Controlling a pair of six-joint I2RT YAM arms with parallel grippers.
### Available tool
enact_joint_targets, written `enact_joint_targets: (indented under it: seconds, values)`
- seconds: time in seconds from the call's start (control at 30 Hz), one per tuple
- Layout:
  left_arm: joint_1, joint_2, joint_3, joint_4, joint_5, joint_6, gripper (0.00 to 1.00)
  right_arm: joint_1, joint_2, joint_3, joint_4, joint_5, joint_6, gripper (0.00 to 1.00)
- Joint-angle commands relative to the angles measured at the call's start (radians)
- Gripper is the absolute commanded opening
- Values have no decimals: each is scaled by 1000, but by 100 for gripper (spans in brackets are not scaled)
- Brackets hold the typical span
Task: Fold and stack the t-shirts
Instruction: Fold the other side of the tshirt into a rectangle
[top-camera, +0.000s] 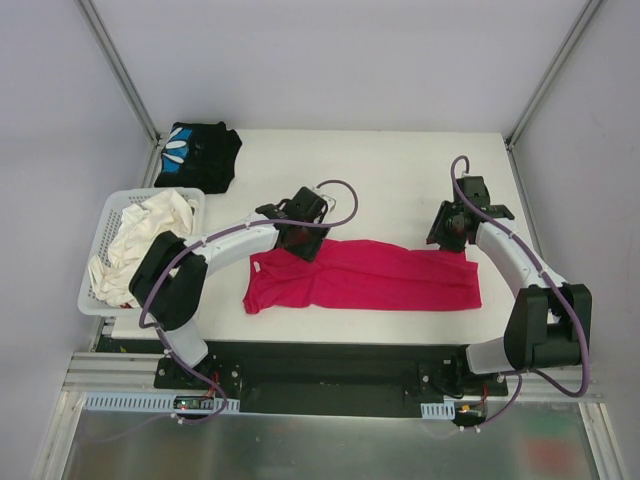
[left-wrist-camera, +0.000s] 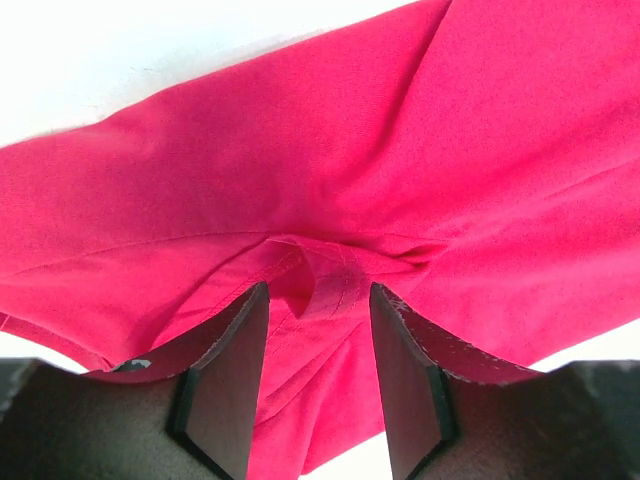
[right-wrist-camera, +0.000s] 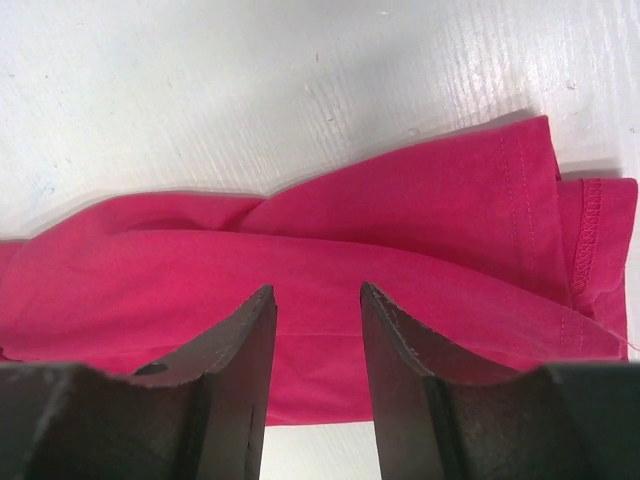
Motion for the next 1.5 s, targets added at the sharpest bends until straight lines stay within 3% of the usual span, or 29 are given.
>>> enact_joint_targets:
  seconds: [0.0, 0.4, 0.43, 0.5, 0.83, 0.93, 1.47]
  values:
    - [-5, 18, 36, 5, 16, 21, 44, -1, -43, 45, -15, 31, -17, 42]
    - [-7, 46, 63, 5, 36, 13, 36, -13, -56, 36, -18, 42, -29, 41]
    - [-7, 49, 62, 5, 38, 11, 26, -16, -62, 33, -18, 44, -29, 42]
    - [-7, 51, 62, 5, 39, 8, 17, -24, -65, 32, -18, 45, -32, 42]
    - [-7, 37, 48, -3, 60, -13, 11, -47, -66, 27, -22, 42, -40, 41]
    - [-7, 22, 56, -26, 61, -28, 0, -50, -66, 27, -18, 42, -41, 41]
    - [-53, -136, -13, -113, -4, -202, 0, -53, -105, 16, -12, 21, -35, 41]
